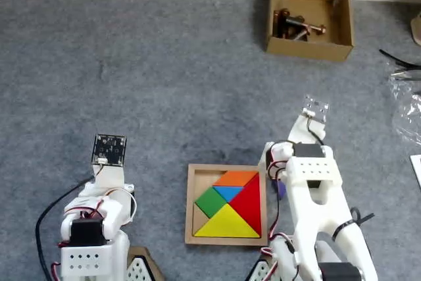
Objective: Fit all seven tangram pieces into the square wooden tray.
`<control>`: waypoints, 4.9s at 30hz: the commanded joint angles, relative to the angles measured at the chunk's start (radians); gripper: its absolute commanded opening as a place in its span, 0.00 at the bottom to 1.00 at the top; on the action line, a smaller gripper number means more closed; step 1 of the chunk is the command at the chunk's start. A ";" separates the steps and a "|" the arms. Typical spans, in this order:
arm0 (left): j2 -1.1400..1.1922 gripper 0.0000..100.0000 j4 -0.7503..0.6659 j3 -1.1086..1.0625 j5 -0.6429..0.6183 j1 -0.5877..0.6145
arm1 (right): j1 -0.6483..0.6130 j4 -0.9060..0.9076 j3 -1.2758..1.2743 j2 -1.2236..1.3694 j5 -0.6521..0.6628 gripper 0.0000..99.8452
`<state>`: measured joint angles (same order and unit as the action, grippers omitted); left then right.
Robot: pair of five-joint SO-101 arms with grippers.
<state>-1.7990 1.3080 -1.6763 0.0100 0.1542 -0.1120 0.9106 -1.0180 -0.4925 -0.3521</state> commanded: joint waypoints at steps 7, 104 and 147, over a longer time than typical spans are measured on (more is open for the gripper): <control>0.002 0.01 0.005 -0.021 -0.005 0.010 | -0.004 -0.021 0.097 0.162 -0.011 0.26; 0.002 0.01 0.005 -0.021 -0.005 0.010 | -0.539 0.094 -0.002 -0.306 0.020 0.19; 0.002 0.01 0.005 -0.021 -0.005 0.010 | -0.245 -0.114 -0.093 -0.297 0.543 0.06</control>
<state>-1.7990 1.3080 -1.6763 0.0100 0.1542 -0.3452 0.8477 -1.1116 -0.7672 0.1711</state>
